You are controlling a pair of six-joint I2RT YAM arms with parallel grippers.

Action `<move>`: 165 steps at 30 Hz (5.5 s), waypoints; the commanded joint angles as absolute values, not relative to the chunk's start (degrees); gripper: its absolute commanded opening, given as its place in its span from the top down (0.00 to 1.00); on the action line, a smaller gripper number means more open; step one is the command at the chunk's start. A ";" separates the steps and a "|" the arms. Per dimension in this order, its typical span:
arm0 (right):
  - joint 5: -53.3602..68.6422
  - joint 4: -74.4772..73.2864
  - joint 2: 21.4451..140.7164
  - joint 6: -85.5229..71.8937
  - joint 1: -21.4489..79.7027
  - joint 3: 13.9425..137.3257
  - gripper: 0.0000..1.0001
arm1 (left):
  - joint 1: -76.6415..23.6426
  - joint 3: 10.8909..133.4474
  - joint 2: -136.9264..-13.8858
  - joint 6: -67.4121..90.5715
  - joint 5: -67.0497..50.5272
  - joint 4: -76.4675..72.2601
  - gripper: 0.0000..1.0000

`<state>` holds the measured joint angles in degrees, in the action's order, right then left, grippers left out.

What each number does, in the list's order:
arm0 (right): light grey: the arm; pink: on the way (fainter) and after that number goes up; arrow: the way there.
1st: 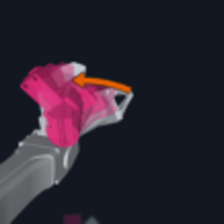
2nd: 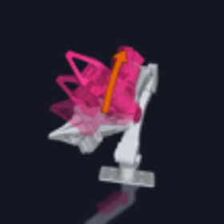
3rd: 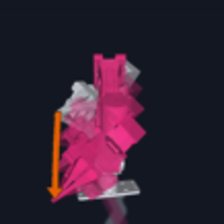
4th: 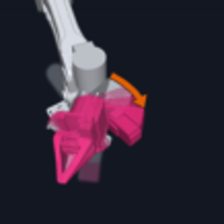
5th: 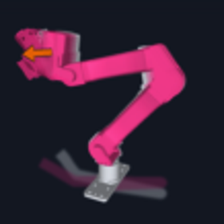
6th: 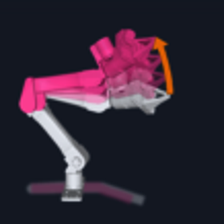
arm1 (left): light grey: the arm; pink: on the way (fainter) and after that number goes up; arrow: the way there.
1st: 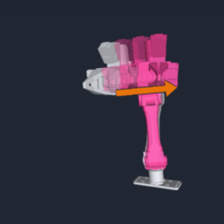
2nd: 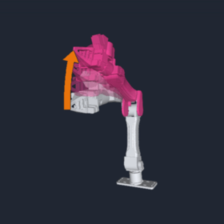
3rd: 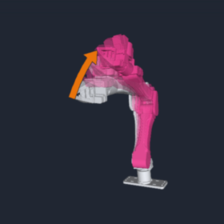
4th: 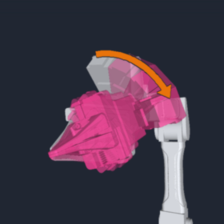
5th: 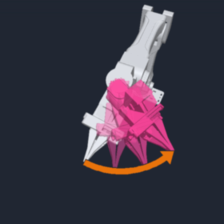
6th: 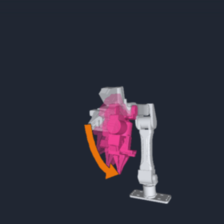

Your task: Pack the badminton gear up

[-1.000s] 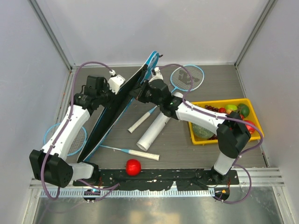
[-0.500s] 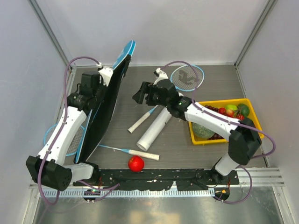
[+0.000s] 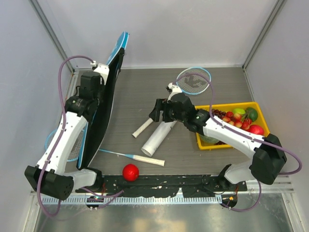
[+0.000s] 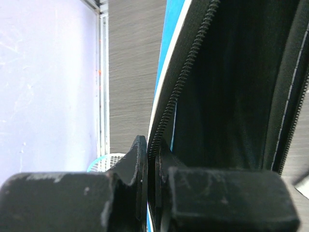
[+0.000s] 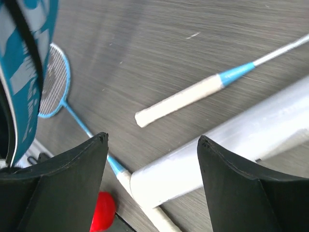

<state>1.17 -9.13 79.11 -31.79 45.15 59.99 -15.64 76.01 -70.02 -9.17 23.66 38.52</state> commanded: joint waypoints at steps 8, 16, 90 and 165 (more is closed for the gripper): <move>-13.62 -16.60 93.05 -56.06 45.26 73.55 0.23 | -15.47 62.85 -61.00 -5.45 24.09 23.31 1.00; -17.23 -30.84 105.63 -69.16 45.62 87.80 0.23 | -15.47 56.43 -55.99 -5.98 31.71 13.28 1.00; -19.43 -17.67 97.58 -67.94 45.17 77.27 0.95 | -17.93 61.34 -57.39 -5.80 22.77 22.06 1.00; -9.93 -14.76 31.64 -43.51 47.20 43.15 0.95 | -16.87 103.71 -107.31 12.30 25.84 55.63 1.00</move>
